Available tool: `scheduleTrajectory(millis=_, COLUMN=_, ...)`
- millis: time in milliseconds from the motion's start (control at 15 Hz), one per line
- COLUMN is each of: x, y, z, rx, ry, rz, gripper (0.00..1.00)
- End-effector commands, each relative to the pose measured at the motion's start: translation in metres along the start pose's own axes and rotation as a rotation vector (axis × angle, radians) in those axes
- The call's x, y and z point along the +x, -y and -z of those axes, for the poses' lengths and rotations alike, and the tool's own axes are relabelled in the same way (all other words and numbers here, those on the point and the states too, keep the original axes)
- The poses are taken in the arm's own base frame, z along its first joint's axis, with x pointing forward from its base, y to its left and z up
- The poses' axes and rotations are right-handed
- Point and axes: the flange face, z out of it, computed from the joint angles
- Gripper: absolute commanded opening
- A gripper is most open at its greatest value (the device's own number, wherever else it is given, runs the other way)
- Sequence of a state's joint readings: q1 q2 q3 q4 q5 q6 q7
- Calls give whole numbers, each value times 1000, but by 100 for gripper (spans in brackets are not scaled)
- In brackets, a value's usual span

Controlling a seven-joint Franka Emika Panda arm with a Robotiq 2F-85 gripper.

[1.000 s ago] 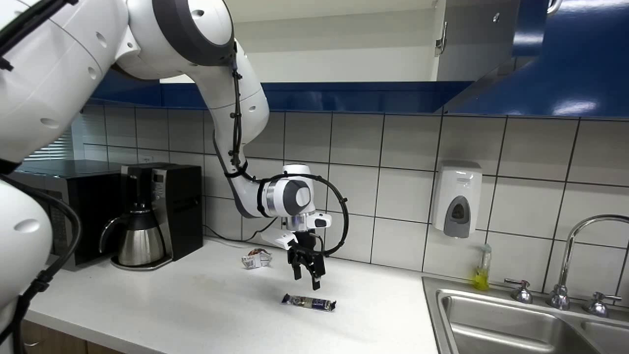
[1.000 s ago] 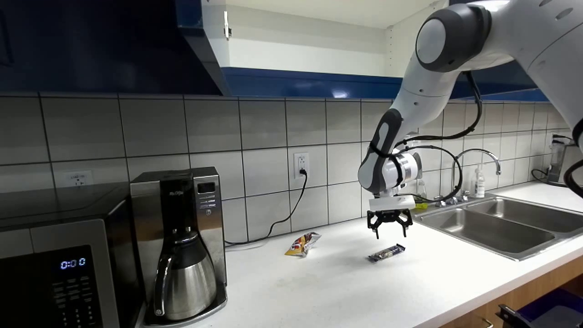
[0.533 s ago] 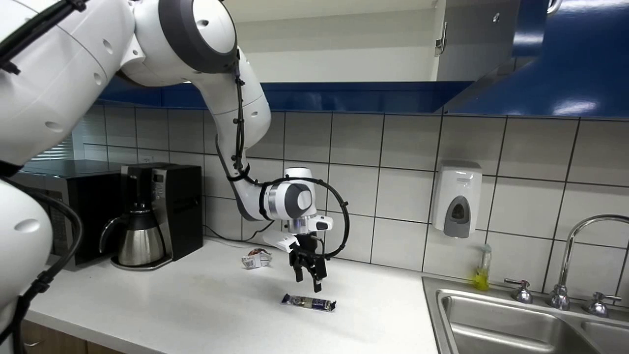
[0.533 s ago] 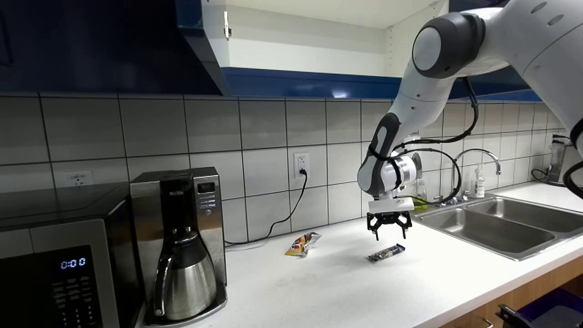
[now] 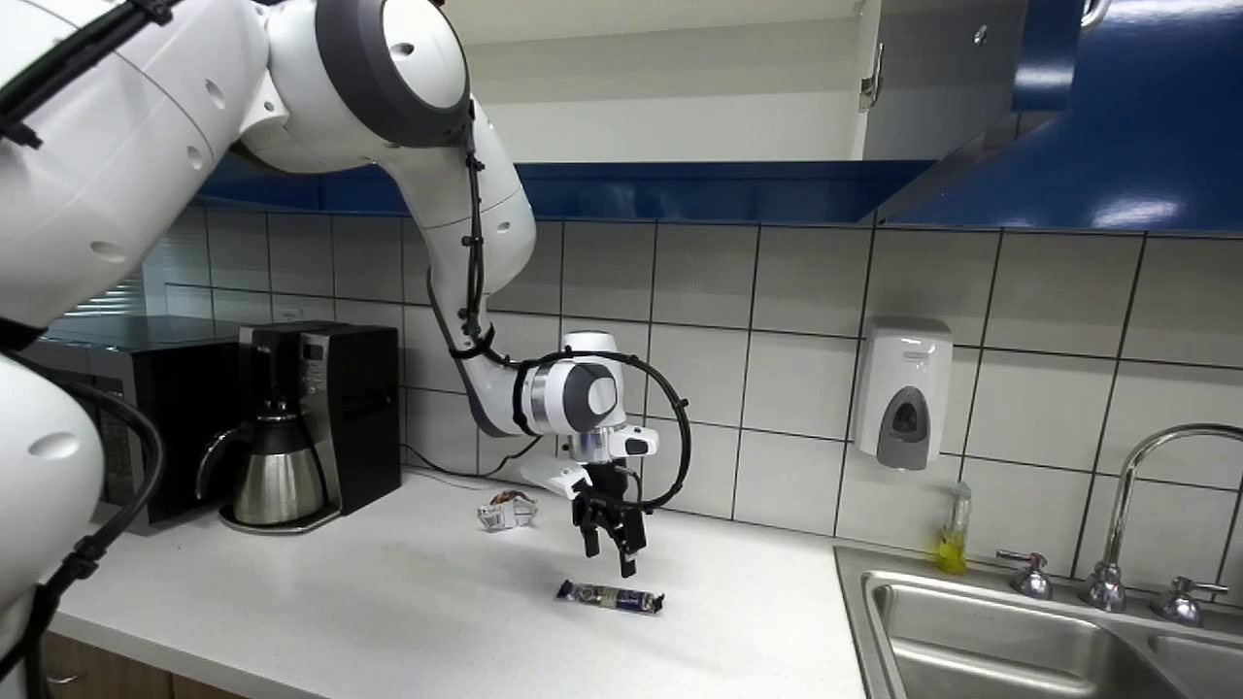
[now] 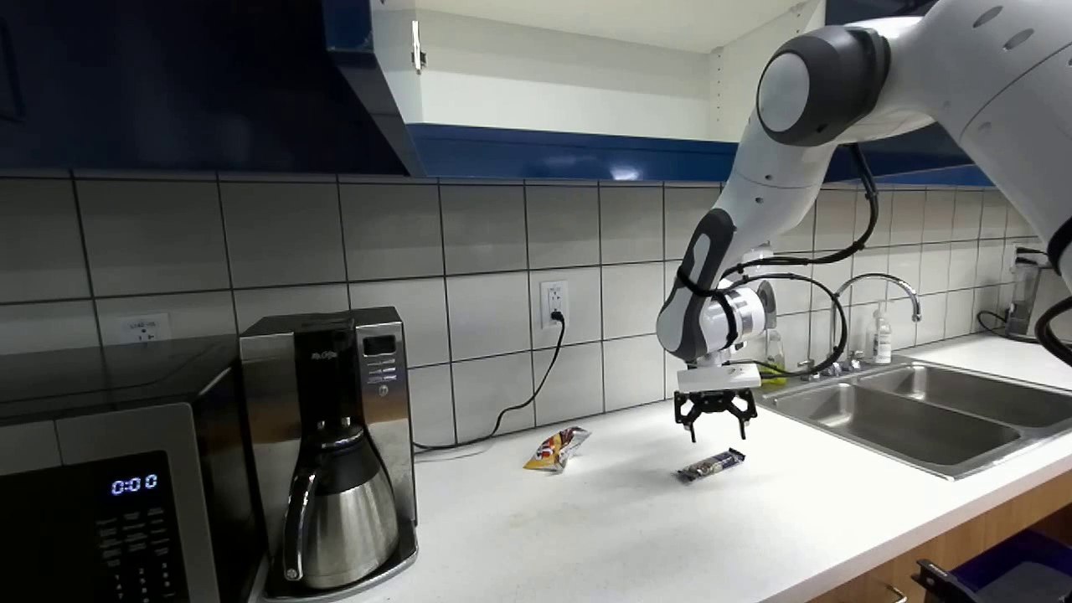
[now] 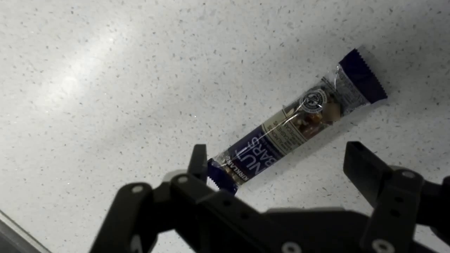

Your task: Move the granola bar to the bottom shelf of the cabinet

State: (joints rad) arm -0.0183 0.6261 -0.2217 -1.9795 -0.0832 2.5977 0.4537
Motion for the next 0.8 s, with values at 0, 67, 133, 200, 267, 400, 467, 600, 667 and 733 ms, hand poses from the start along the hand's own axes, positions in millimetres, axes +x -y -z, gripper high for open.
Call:
scheduleTrajectory(millis=0, x=1, y=0, z=0, rx=0, ry=1, rz=0, gripper=100)
scheduleTrajectory(millis=67, x=-2, y=3, z=1, rx=6, ry=-1, rz=-6, gripper=100)
scheduleTrajectory(millis=133, x=-5, y=5, z=1, rx=12, ry=1, rz=-10, gripper=100)
scheduleTrajectory(millis=200, x=-9, y=7, z=0, rx=13, ry=7, rz=-19, gripper=100)
scheduleTrajectory(millis=267, x=-12, y=10, z=-1, rx=9, ry=7, rz=-36, gripper=100)
scheduleTrajectory(millis=400, x=-18, y=14, z=-2, rx=13, ry=15, rz=-60, gripper=100)
scheduleTrajectory(millis=467, x=-19, y=16, z=-2, rx=15, ry=19, rz=-81, gripper=100)
scheduleTrajectory(millis=600, x=-21, y=16, z=-4, rx=11, ry=35, rz=-159, gripper=100)
scheduleTrajectory(millis=667, x=-21, y=14, z=-6, rx=11, ry=41, rz=-203, gripper=100)
scheduleTrajectory(millis=733, x=-21, y=11, z=-6, rx=7, ry=44, rz=-253, gripper=100)
